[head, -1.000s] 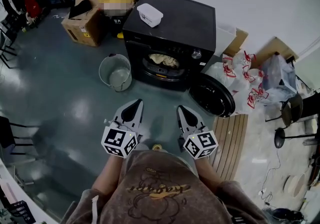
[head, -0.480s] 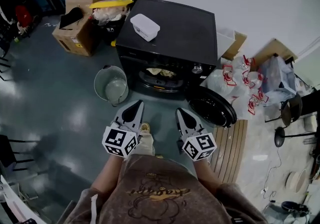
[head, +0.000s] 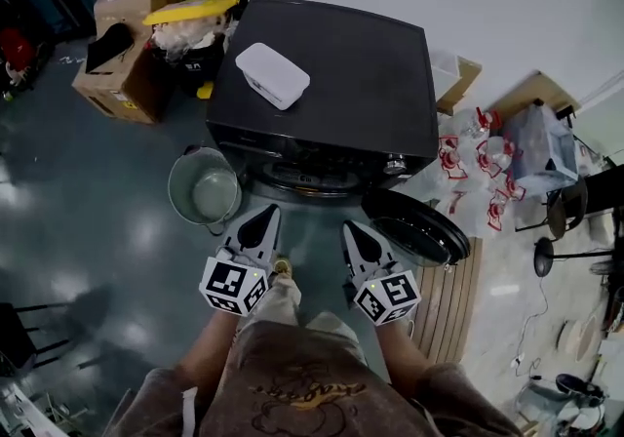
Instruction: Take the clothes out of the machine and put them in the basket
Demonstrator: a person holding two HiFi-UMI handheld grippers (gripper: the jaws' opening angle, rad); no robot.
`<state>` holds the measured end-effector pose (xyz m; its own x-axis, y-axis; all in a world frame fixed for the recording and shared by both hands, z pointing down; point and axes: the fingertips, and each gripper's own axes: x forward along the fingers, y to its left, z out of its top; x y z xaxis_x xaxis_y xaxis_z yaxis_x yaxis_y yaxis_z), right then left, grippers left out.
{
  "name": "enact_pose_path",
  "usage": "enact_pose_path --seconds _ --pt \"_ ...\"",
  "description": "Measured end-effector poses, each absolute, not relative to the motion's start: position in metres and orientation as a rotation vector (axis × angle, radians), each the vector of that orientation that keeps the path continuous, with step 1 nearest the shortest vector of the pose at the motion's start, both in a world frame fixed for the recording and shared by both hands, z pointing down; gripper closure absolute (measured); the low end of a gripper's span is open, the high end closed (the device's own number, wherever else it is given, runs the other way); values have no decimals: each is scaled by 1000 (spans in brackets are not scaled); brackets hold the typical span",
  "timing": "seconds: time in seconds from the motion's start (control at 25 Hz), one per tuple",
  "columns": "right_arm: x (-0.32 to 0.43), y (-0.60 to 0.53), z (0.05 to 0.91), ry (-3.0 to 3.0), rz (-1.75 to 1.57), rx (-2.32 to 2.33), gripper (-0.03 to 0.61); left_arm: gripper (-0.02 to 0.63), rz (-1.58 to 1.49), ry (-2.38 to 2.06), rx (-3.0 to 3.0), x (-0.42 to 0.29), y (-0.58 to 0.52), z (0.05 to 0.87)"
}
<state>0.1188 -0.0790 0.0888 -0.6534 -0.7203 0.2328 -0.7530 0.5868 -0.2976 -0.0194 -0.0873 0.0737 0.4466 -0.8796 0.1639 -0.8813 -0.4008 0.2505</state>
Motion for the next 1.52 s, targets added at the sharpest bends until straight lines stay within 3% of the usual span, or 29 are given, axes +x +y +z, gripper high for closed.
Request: enact_pose_path --seconds 1.52 --pt "124 -177 474 -2789 434 1311 581 612 -66 -1529 2507 -4 -187 444"
